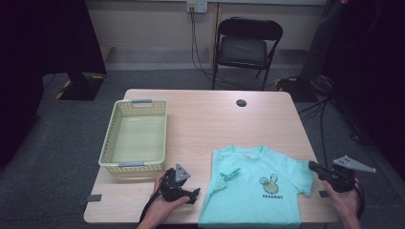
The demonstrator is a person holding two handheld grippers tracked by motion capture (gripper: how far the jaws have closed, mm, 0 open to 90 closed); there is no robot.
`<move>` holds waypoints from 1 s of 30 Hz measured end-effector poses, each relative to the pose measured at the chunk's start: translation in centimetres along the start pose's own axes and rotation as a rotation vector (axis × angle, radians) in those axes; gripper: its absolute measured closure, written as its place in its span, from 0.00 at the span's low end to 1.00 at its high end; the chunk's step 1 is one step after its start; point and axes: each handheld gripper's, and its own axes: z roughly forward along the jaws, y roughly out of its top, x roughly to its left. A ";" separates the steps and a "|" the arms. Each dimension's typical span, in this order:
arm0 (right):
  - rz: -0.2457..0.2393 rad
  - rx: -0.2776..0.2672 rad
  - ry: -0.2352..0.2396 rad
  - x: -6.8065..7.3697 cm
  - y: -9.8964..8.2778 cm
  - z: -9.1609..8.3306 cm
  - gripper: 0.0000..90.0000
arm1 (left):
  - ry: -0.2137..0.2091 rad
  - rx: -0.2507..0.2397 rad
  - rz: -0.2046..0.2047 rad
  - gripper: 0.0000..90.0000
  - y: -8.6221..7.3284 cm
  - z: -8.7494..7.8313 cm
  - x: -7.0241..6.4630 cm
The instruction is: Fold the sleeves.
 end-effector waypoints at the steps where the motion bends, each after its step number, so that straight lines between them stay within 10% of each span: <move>1: -0.006 0.000 0.002 0.1 0.0 0.0 0.99 | 0.000 0.000 0.000 0.09 0.0 0.0 0.0; 30: -0.091 -0.045 0.100 4.7 1.9 0.8 0.99 | 0.003 0.001 -0.001 0.09 0.0 0.0 0.0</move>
